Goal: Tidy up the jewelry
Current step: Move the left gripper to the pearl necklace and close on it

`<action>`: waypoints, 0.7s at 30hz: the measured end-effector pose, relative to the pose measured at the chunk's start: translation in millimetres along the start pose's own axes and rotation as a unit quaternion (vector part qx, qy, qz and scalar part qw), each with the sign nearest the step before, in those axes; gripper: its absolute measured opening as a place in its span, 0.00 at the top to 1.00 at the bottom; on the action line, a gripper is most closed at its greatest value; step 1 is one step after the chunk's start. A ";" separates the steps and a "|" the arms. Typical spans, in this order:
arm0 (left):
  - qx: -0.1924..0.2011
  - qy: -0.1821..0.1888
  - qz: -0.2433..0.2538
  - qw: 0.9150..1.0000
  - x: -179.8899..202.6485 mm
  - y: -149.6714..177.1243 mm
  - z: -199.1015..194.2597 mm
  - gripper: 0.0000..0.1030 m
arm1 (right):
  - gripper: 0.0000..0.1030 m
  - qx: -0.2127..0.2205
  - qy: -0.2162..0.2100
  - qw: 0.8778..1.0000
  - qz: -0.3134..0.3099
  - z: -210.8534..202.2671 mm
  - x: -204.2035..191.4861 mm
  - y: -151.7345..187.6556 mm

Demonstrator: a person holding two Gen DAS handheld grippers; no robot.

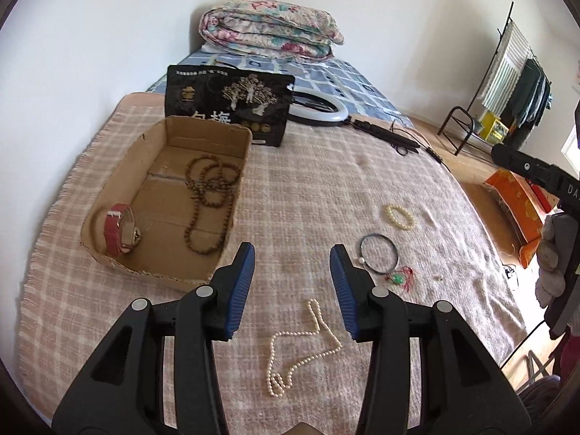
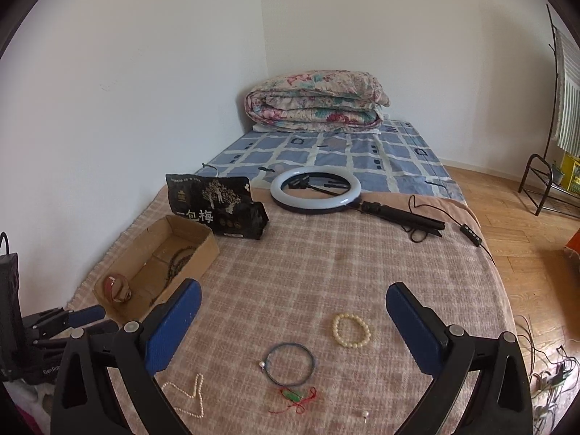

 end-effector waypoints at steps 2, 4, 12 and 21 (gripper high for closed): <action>-0.006 0.005 0.008 1.000 4.4 7.8 -0.2 0.58 | 0.00 -0.005 0.006 1.000 0.006 -4.1 10.8 12.2; -0.018 0.007 0.010 1.000 7.1 17.1 -0.4 0.58 | 0.00 -0.011 0.006 1.000 0.016 -6.4 21.1 21.9; -0.044 0.036 0.046 0.997 26.3 31.2 -22.2 0.32 | 0.00 -0.036 0.010 0.998 0.052 -2.1 50.9 54.0; -0.064 0.059 0.047 0.995 6.9 60.4 -5.6 0.26 | 0.00 -0.075 -0.005 0.997 0.001 34.7 38.5 76.0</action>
Point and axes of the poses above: each gripper's, at about its wrist camera, not at the fingertips, and z roughly the way its jaws point, x to its right, y to its underside, the point moved 1 cm from there along z, roughly the way its jaws point, and after that the axes turned 1 degree about x, right-handed, at the moved point
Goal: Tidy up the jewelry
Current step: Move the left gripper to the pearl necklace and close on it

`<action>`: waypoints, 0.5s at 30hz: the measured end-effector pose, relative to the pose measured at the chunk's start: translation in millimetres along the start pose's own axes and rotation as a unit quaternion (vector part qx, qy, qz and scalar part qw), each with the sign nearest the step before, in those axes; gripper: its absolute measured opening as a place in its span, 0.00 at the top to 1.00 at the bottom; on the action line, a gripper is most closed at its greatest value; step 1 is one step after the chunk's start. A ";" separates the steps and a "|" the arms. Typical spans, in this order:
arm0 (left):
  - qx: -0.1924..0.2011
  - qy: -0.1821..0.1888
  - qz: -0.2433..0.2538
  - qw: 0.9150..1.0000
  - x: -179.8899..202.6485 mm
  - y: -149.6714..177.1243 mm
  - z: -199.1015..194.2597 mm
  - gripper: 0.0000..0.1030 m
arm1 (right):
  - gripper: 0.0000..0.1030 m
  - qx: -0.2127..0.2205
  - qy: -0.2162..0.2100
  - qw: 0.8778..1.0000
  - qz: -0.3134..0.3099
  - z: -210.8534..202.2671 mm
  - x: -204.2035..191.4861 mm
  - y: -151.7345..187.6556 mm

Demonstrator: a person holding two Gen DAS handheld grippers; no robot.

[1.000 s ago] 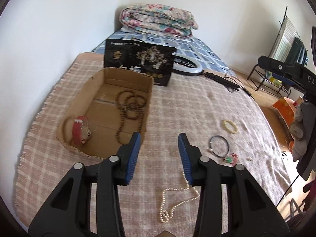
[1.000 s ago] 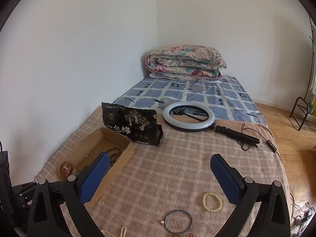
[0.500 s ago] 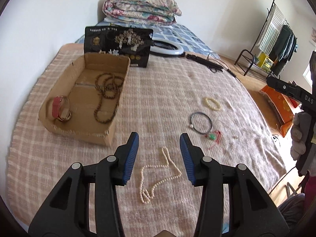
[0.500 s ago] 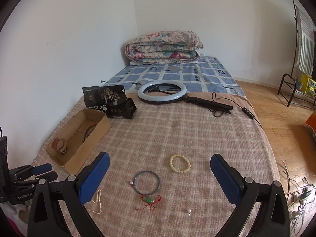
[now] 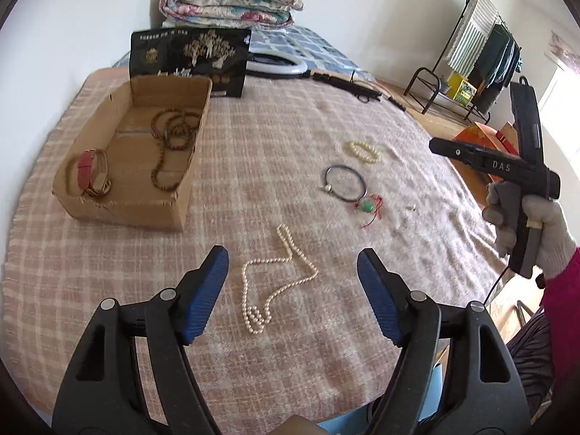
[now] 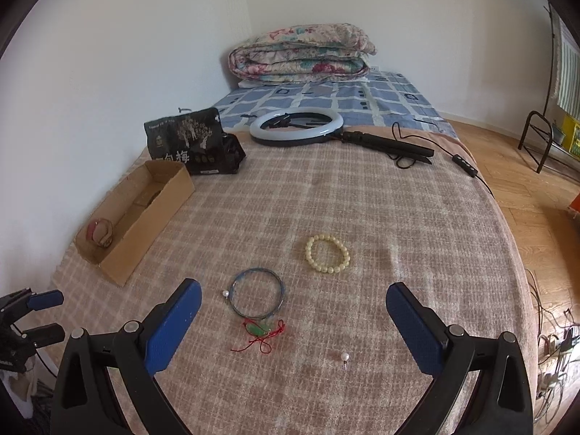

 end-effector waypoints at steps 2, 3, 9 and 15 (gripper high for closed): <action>-0.017 -0.002 0.005 1.000 -4.7 8.5 10.5 0.26 | 0.00 -0.004 0.002 1.000 -0.011 10.0 -3.6 3.7; -0.026 -0.005 0.010 1.000 -5.9 13.0 16.5 0.26 | 0.00 -0.006 -0.002 1.000 -0.015 15.0 -5.5 5.9; -0.051 -0.018 0.058 0.997 3.3 31.8 42.0 0.26 | 0.00 -0.031 -0.011 0.998 -0.049 48.6 -13.4 19.9; -0.075 -0.044 0.109 0.990 17.9 40.3 68.6 0.26 | 0.00 -0.038 -0.021 0.993 -0.107 65.1 -28.5 26.5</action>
Point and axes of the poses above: each gripper's, at about its wrist camera, not at the fingertips, and z roughly the way its jaws point, x to its right, y to its underside, the point moved 1 cm from there along z, roughly the way its jaws point, and after that the axes turned 1 degree about x, right-handed, at the moved point
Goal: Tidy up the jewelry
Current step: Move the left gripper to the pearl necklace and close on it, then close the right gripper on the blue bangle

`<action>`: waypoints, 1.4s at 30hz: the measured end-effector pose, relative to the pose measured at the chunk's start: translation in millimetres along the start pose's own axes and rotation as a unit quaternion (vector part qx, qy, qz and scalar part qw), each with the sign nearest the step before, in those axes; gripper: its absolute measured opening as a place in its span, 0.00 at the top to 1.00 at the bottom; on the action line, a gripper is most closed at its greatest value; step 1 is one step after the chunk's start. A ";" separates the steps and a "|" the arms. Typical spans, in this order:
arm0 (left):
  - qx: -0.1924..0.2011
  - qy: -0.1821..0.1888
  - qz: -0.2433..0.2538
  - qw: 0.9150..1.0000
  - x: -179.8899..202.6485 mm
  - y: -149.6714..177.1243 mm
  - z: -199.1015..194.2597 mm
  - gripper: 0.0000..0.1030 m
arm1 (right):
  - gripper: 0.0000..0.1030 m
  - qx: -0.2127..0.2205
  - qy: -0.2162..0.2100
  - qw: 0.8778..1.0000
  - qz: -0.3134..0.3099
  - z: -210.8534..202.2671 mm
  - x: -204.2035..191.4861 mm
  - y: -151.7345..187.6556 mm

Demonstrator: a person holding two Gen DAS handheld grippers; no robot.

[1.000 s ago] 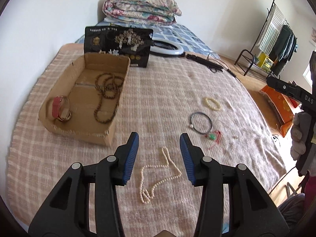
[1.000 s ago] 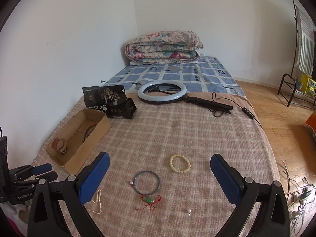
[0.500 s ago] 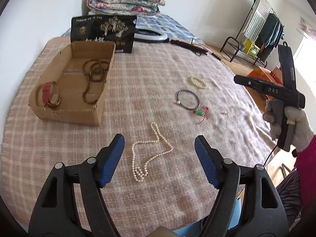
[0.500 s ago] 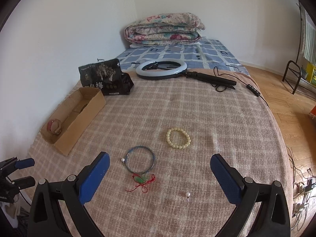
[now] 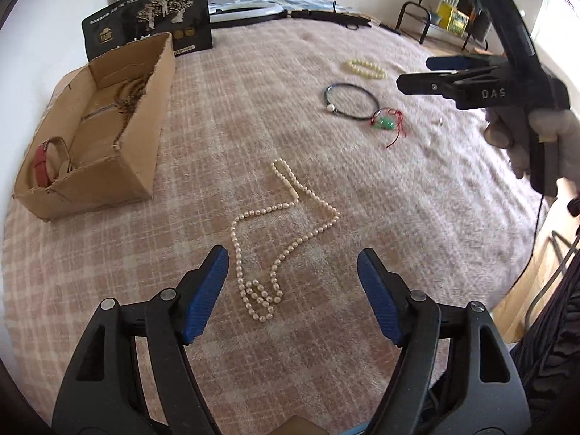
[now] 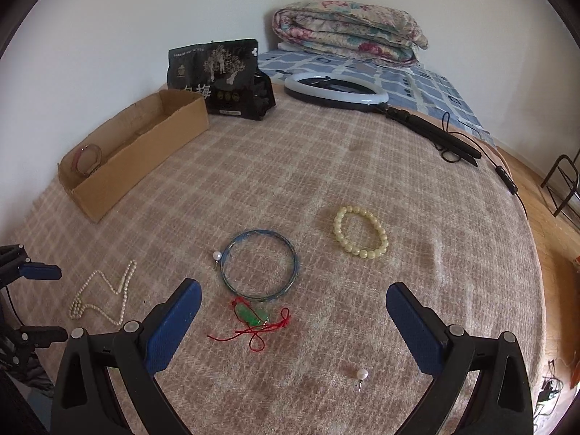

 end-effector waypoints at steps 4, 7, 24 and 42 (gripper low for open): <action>-0.014 -0.008 -0.014 1.000 -3.2 -3.0 14.4 0.26 | 0.00 -0.017 -0.014 0.999 -0.023 15.3 -8.6 3.7; -0.017 -0.013 -0.025 0.999 -7.9 -5.5 20.1 0.26 | 0.00 -0.027 -0.018 0.999 -0.034 26.7 -12.5 4.5; -0.039 -0.018 -0.043 0.998 -16.7 -11.8 43.0 0.65 | 0.00 -0.077 -0.036 0.994 -0.061 78.8 -16.9 -5.8; -0.030 0.006 -0.056 0.998 -10.4 -21.8 39.7 0.98 | 0.29 -0.078 -0.053 0.994 -0.062 77.2 -14.7 -8.0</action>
Point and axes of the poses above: each gripper's, at about its wrist camera, not at the fingertips, and z roughly the way its jaws point, x to its right, y to its underside, the point moved 1 cm from there along z, roughly the way its jaws point, and after that the axes turned 1 degree about x, right-handed, at the moved point
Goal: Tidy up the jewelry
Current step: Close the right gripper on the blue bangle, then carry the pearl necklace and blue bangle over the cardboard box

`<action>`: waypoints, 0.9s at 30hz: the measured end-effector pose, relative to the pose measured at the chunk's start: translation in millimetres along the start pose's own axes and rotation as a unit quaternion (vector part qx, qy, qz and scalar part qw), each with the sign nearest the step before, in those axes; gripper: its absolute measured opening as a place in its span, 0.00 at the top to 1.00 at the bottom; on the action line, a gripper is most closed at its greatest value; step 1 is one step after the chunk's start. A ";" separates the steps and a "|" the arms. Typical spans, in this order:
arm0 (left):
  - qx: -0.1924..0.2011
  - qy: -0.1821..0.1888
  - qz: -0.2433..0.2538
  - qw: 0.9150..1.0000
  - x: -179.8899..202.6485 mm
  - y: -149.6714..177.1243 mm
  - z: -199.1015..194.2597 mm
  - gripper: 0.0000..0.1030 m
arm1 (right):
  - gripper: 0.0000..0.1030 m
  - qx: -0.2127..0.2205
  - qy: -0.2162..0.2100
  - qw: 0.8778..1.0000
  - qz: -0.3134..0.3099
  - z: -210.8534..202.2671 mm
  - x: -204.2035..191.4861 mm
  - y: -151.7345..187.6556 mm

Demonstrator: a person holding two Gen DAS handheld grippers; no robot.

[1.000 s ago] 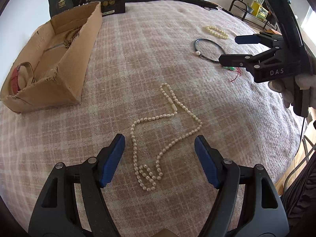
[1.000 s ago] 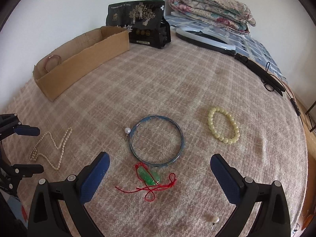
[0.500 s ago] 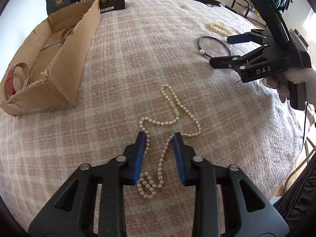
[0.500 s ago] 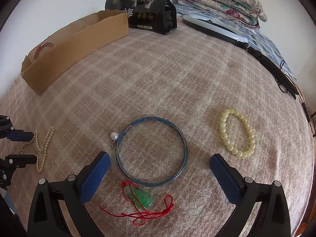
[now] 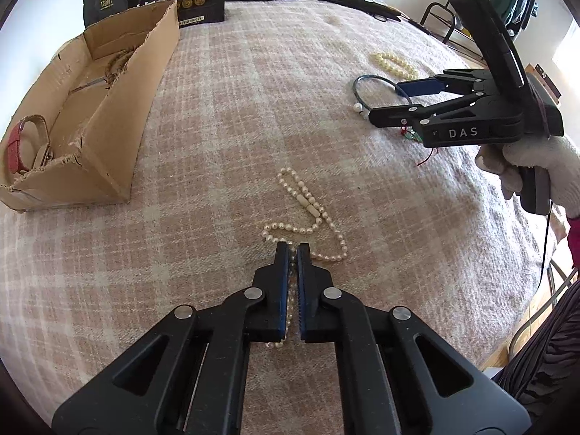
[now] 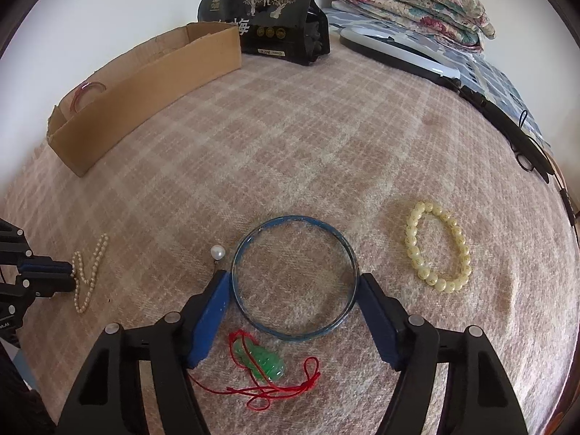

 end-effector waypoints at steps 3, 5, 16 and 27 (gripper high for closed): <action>0.010 0.005 -0.001 1.000 1.6 -1.5 -6.4 0.98 | 0.29 0.003 0.002 1.000 0.002 -4.3 -0.2 -0.5; 0.017 0.007 -0.003 1.000 2.4 -3.1 -11.1 0.98 | 0.29 0.009 0.002 1.000 0.005 -9.6 0.4 -1.6; 0.060 0.023 -0.013 0.998 2.8 -16.4 -42.5 0.98 | 0.29 0.045 0.000 0.999 0.022 -43.2 1.0 -11.9; 0.115 0.034 -0.038 0.992 -9.4 -40.2 -82.3 0.98 | 0.29 0.078 -0.007 0.995 0.056 -79.1 11.7 -17.7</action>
Point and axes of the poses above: each gripper's, at about its wrist camera, not at the fingertips, and z roughly the way its jaws point, x to its right, y to its underside, the point moved 1 cm from there along z, roughly the way its jaws point, and after that the axes turned 1 degree about x, right-handed, at the moved point
